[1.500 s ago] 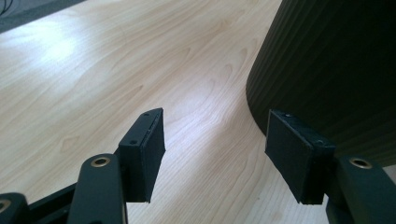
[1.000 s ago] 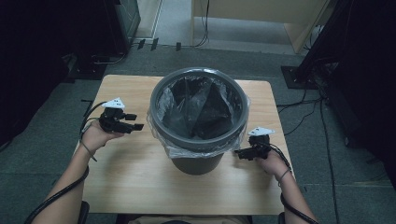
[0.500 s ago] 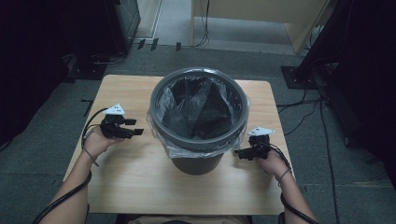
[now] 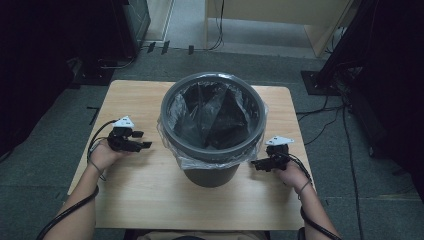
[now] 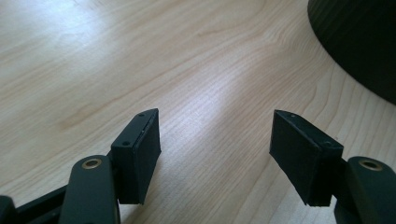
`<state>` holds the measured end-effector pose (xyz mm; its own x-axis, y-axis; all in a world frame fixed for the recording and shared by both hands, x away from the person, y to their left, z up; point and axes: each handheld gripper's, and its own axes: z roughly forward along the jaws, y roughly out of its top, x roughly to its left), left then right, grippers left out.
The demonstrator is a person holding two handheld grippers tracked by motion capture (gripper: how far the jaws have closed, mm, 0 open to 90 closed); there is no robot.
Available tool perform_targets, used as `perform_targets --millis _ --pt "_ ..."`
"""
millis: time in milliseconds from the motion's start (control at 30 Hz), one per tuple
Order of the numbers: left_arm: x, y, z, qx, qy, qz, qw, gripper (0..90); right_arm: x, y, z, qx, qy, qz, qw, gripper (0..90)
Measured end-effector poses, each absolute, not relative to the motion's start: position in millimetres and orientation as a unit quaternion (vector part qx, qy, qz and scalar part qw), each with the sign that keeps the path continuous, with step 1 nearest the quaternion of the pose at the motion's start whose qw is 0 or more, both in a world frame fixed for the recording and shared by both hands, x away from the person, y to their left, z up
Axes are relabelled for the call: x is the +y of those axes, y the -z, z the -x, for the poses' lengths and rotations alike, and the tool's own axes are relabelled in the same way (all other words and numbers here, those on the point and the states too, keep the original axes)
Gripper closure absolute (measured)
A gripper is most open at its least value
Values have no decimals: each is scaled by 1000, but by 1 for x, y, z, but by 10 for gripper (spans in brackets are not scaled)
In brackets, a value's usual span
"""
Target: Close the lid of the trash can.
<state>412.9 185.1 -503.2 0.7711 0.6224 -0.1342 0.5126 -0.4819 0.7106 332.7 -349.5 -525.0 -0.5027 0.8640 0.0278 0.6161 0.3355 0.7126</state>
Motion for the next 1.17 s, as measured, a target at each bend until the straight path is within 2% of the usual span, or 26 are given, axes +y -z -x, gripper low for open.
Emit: perform_targets --millis 333,433,700,1167 --pt "181 512 -413 314 -93 -861 389 313 -350 525 -333 797 -342 -465 182 0" --pt "177 516 -411 287 -125 -869 384 283 -350 525 -333 797 -342 -465 181 0" --pt "171 517 -415 298 -129 -866 380 191 -350 525 -333 797 -342 -465 181 0" --pt "169 517 -415 308 -132 -863 379 181 -350 525 -333 797 -342 -465 181 0"
